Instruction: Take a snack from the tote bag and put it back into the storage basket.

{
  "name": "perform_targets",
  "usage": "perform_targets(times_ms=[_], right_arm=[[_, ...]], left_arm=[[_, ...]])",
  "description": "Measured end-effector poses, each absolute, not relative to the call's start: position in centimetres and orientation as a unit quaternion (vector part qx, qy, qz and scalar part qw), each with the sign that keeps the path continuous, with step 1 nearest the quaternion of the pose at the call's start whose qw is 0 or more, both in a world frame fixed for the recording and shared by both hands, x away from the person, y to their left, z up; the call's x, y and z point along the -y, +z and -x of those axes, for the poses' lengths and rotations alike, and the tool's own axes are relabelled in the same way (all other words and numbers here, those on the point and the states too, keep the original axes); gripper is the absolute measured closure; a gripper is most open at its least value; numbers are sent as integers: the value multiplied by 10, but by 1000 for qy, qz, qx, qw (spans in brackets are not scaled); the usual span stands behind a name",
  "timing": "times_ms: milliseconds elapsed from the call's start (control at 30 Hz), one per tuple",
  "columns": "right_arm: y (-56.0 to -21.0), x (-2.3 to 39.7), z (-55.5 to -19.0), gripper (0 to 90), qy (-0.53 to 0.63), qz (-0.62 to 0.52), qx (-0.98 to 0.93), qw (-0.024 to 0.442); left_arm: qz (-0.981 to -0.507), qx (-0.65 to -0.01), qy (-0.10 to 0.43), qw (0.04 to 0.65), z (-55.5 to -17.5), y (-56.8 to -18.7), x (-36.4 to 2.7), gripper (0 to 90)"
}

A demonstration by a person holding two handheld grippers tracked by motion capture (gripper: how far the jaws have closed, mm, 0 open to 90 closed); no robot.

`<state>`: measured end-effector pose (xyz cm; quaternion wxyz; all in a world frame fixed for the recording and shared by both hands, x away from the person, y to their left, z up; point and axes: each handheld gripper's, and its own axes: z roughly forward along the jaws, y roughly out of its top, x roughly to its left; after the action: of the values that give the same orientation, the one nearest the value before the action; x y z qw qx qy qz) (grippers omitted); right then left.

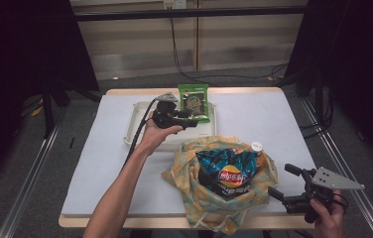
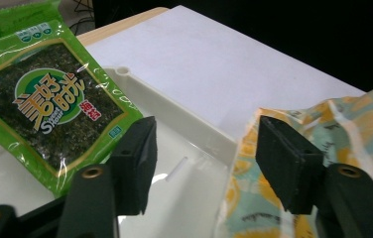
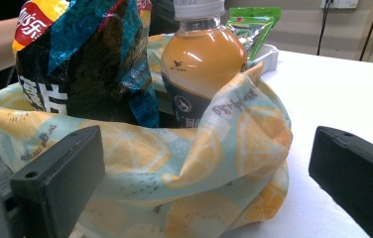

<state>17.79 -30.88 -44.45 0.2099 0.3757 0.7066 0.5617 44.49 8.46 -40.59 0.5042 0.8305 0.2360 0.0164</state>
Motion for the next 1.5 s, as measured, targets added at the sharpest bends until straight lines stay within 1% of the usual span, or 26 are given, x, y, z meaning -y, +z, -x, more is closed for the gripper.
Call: perform_targets(times_ms=[133, 167, 200, 233, 300, 367, 400, 533, 633, 733, 767, 967, 1000, 1067, 1133, 1367, 1500], right_arm=[[-444, 307, -177, 4, 562, -377, -706, 207], [-444, 306, -177, 4, 561, -374, -709, 208], [-444, 306, -177, 4, 561, -374, -709, 208], [-445, 306, -177, 4, 560, -374, -709, 207], [-444, 306, -177, 4, 560, -374, -709, 207], [-444, 307, -176, 4, 558, -373, -711, 211], [-444, 307, -176, 4, 558, -373, -711, 211], [-444, 308, -176, 4, 556, -373, -713, 209], [-444, 308, -176, 4, 555, -376, -712, 211], [-444, 308, -176, 4, 554, -377, -711, 212], [-444, 308, -176, 4, 555, -378, -710, 212], [-444, 307, -176, 4, 556, -379, -709, 214], [-444, 307, -176, 4, 555, -384, -705, 215], [-444, 307, -176, 4, 556, -382, -706, 214], [-443, 306, -175, 4, 558, -382, -705, 216], [-443, 306, -175, 4, 559, -378, -706, 213], [-443, 306, -176, 4, 559, -380, -706, 212]], left_arm=[[-826, -230, 27, 514, -431, -396, -89, 394], [-825, -223, 28, 519, -422, -393, -91, 391], [-825, -223, 28, 519, -422, -393, -91, 386], [-823, -217, 24, 525, -413, -390, -93, 371], [-821, -211, 18, 531, -409, -389, -95, 360], [-813, -208, 8, 545, -398, -388, -98, 317], [-813, -208, 8, 545, -398, -388, -98, 312], [-808, -196, 7, 555, -385, -382, -102, 320], [-813, -181, 17, 553, -369, -377, -102, 311], [-815, -175, 26, 552, -362, -372, -104, 320], [-809, -173, 18, 562, -357, -367, -108, 319], [-804, -154, 12, 575, -337, -356, -112, 320], [-796, -141, -4, 589, -329, -356, -113, 311], [-799, -138, 5, 585, -324, -355, -113, 314], [-800, -131, -9, 586, -315, -356, -114, 309], [-793, -130, -12, 595, -307, -349, -118, 312], [-794, -107, -21, 598, -297, -348, -111, 297]])
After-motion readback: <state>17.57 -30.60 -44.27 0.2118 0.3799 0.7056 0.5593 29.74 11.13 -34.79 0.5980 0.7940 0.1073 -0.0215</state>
